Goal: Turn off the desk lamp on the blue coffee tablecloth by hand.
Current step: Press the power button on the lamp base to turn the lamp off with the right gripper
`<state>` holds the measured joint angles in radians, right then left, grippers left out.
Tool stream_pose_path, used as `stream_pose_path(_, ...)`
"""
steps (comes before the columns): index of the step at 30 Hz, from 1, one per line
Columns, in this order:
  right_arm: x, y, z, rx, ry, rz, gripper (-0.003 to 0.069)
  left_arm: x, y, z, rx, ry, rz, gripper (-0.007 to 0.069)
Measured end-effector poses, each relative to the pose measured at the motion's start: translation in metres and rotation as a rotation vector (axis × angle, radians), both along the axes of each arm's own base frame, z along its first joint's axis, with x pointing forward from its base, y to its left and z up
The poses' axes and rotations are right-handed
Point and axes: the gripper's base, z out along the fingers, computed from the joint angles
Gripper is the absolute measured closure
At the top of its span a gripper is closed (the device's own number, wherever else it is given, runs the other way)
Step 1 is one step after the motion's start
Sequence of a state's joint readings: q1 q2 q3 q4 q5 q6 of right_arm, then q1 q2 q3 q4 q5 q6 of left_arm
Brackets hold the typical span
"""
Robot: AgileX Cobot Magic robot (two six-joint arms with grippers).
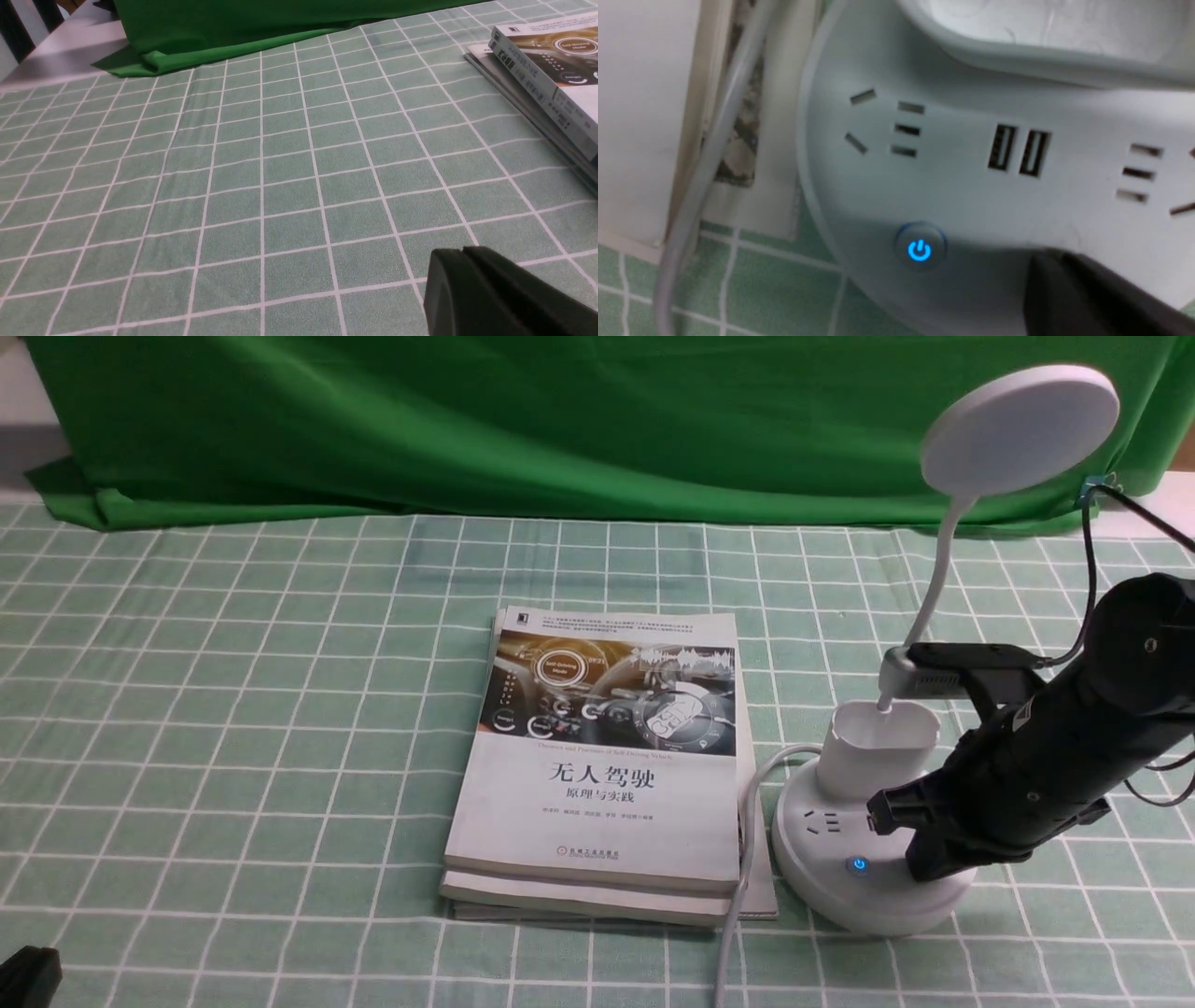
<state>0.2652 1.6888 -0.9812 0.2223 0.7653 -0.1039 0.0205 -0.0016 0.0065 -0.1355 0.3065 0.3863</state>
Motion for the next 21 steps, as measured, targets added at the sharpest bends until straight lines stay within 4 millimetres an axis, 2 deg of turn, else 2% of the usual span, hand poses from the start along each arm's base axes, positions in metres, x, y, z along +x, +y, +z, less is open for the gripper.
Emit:
stream_pose_path(8,-0.004,-0.001,0.022,0.019,-0.078,-0.001,0.0620,0.000,0.000,0.000,0.000,0.000,0.000,0.0624)
stream_pose_path(11,-0.003,-0.001,0.017,0.015,-0.066,-0.001,0.0620,0.000,0.000,0.000,0.000,0.000,0.000,0.0624)
stream_pose_path(16,0.001,0.000,-0.001,-0.004,-0.007,0.001,0.0620,0.000,0.000,0.000,0.000,0.000,0.000,0.0624)
stream_pose_path(21,0.002,0.000,-0.001,-0.003,-0.012,0.001,0.0620,0.000,0.000,0.000,0.000,0.000,0.000,0.0624)
